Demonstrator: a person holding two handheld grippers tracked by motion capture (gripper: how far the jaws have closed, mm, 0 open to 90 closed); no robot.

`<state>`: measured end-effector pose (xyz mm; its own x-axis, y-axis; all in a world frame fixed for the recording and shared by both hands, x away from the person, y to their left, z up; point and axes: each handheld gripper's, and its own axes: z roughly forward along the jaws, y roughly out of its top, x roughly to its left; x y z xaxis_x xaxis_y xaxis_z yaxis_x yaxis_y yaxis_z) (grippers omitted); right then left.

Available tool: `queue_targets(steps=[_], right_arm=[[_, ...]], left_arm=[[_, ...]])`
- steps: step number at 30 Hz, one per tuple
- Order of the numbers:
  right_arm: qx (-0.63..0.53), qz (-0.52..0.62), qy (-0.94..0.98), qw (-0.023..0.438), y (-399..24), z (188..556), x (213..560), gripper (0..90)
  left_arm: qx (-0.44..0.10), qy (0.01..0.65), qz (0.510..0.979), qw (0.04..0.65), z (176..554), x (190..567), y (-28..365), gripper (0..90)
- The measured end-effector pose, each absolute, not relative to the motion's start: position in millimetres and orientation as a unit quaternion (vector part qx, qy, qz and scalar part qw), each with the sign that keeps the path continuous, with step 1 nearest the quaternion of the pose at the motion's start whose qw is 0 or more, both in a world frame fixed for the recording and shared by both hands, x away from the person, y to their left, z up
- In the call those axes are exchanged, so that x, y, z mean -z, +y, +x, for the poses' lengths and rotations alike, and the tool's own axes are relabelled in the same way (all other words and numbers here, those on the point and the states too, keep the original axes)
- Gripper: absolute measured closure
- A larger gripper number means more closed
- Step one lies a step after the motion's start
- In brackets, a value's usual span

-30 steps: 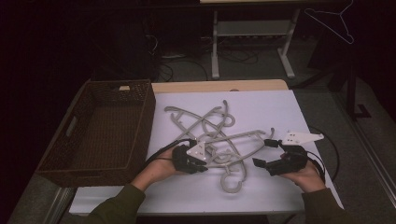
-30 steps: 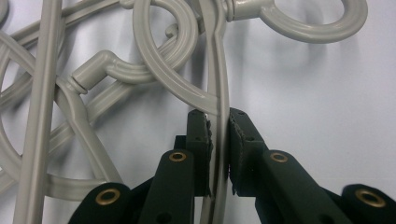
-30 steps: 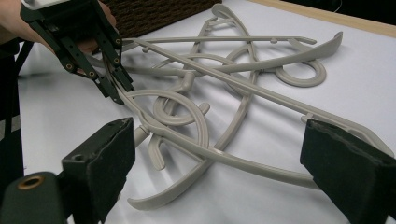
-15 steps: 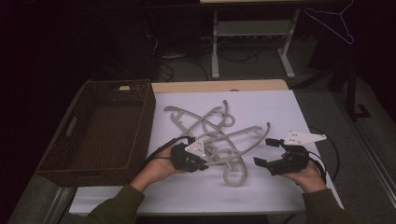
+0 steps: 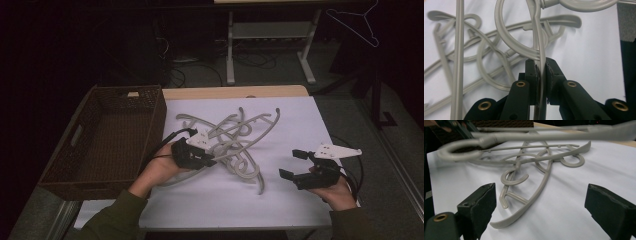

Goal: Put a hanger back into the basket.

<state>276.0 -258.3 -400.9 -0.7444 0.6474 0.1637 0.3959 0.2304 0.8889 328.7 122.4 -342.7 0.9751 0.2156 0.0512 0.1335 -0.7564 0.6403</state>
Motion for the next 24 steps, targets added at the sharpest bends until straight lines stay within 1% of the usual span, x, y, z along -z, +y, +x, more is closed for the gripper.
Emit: queue_targets(steps=[6,11,24], right_arm=[[-0.519,0.338,0.776,0.118,-256,277,404,10.0],[-0.517,0.336,0.778,0.118,-255,278,405,10.0],[-0.514,0.34,0.779,0.117,-255,279,408,10.1]], left_arm=[[-0.065,0.098,0.936,0.331,334,316,128,81.6],[-0.068,0.114,0.931,0.34,338,299,137,81.7],[-0.088,0.161,0.919,0.349,348,273,187,81.7]])
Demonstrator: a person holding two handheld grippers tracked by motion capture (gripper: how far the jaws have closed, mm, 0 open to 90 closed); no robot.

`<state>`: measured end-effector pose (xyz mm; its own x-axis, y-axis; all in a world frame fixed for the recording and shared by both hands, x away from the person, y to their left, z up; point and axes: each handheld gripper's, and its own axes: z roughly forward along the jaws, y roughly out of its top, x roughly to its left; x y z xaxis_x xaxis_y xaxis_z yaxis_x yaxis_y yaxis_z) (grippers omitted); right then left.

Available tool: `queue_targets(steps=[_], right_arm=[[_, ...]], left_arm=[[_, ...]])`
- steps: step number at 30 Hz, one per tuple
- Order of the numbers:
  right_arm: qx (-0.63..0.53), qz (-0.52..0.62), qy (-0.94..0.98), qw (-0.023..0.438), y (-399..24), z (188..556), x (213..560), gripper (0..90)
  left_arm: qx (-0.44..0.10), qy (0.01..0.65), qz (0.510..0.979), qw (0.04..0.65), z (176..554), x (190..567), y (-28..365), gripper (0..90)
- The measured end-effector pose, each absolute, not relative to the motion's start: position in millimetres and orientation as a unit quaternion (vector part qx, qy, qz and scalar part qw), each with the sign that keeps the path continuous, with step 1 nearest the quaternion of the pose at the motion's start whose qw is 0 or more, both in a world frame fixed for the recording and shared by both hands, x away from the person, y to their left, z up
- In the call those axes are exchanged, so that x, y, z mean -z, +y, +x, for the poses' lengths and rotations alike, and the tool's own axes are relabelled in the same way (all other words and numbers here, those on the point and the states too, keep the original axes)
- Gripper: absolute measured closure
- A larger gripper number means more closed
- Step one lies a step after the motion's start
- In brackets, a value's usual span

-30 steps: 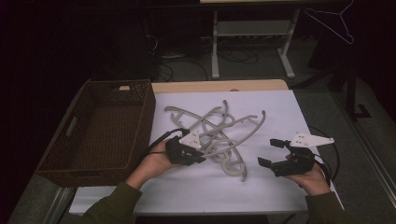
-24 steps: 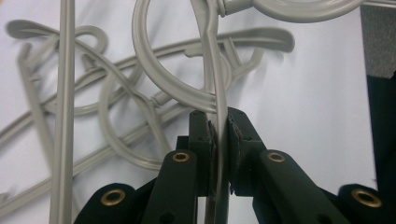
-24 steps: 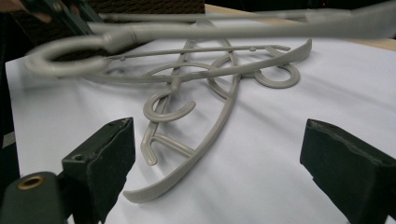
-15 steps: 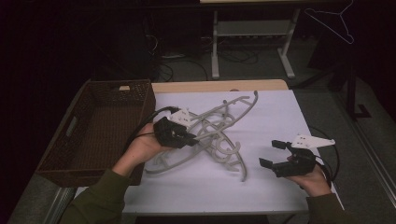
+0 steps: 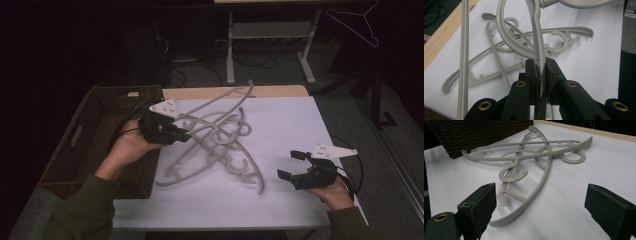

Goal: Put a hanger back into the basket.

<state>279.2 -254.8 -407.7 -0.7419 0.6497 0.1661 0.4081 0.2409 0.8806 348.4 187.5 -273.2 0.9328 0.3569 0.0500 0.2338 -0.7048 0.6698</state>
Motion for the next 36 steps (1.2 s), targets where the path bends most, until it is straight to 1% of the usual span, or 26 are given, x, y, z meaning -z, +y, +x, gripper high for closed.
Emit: queue_targets(steps=[18,36], right_arm=[[-0.515,0.34,0.778,0.12,-254,279,408,10.1],[-0.511,0.341,0.78,0.122,-253,280,409,10.1]], left_arm=[[-0.119,0.236,0.901,0.343,351,268,274,81.7],[-0.136,0.315,0.875,0.341,341,281,355,81.8]])
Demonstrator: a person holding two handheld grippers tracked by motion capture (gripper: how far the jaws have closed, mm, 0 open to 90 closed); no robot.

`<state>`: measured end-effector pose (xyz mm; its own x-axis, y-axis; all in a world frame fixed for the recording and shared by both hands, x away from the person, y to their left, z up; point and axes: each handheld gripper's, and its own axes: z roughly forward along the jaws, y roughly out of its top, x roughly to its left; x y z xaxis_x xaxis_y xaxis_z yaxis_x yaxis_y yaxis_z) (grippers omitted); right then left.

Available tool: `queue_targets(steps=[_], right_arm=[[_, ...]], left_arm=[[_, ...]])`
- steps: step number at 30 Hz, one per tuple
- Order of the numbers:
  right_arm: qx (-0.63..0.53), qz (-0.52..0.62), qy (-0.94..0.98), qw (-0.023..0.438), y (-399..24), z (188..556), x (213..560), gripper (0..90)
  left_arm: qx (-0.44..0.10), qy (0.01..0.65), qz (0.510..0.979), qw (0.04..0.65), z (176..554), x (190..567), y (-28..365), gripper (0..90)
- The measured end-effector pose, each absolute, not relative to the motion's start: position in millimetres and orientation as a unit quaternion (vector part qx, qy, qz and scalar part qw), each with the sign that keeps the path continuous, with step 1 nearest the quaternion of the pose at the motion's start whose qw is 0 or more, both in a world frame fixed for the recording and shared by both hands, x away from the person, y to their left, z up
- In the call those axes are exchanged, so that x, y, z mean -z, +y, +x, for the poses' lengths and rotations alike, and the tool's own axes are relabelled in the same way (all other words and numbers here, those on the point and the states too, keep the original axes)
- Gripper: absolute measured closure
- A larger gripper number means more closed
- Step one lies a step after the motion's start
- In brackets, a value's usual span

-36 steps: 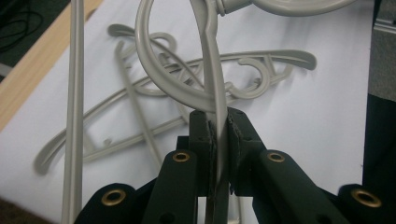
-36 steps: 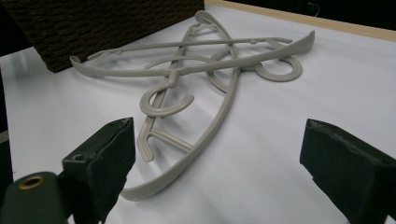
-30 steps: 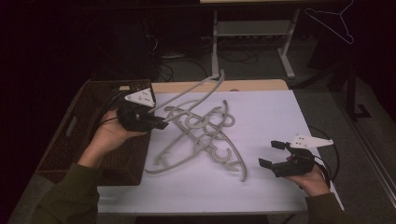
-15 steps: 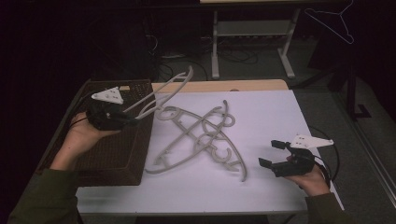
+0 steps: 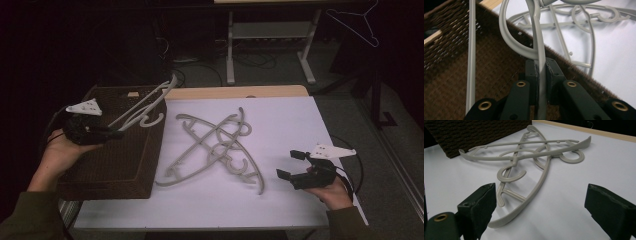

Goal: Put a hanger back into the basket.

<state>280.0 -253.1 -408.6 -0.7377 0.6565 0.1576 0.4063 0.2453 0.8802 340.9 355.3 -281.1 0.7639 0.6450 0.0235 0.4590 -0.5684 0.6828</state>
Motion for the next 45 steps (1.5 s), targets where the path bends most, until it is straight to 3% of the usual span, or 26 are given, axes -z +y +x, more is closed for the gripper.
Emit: queue_targets(steps=[18,45], right_arm=[[-0.505,0.343,0.782,0.122,-252,281,409,10.1],[-0.505,0.344,0.782,0.123,-252,281,409,10.1]], left_arm=[[-0.14,0.356,0.866,0.322,326,293,401,81.8],[-0.09,0.358,0.887,0.278,346,325,397,81.6]])
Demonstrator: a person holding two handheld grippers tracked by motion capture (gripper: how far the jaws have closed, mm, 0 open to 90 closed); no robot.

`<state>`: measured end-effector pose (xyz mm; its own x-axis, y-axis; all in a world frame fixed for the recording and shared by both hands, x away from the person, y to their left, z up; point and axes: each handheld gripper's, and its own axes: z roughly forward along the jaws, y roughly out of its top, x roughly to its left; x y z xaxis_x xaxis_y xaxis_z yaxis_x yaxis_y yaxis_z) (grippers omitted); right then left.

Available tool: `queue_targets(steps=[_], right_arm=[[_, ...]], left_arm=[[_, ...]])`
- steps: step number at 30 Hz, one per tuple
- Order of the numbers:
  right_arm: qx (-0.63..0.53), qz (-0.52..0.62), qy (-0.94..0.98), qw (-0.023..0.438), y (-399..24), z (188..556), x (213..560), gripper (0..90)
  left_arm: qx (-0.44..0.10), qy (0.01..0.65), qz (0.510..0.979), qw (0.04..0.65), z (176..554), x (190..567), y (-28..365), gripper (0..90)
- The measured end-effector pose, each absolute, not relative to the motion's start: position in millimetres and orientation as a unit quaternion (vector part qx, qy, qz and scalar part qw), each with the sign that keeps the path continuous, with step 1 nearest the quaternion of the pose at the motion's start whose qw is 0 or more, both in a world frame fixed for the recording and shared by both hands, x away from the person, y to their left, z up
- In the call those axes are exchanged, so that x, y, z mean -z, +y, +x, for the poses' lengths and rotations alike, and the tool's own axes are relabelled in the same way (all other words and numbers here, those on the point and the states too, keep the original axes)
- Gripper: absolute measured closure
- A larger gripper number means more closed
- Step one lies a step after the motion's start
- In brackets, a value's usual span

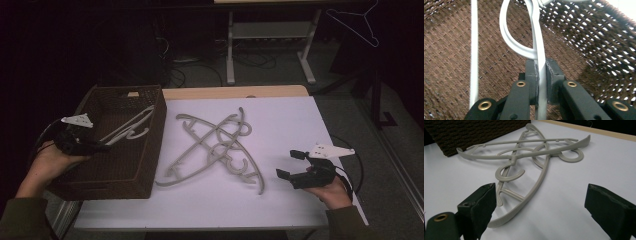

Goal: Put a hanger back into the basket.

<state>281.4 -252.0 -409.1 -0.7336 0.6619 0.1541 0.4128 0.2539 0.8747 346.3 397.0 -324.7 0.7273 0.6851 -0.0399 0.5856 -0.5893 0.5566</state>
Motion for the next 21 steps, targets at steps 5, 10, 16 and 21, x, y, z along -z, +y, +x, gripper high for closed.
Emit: queue_targets(steps=[5,10,16,21], right_arm=[[-0.506,0.343,0.782,0.124,-252,282,409,10.1],[-0.505,0.344,0.781,0.124,-253,282,409,10.1],[-0.505,0.343,0.782,0.124,-252,282,409,10.1],[-0.505,0.343,0.782,0.125,-252,282,409,10.1]], left_arm=[[-0.081,0.357,0.893,0.262,352,337,393,81.6],[-0.077,0.361,0.89,0.269,354,340,399,81.6],[-0.064,0.367,0.885,0.28,355,347,402,81.5],[-0.057,0.366,0.892,0.259,356,356,401,81.3]])
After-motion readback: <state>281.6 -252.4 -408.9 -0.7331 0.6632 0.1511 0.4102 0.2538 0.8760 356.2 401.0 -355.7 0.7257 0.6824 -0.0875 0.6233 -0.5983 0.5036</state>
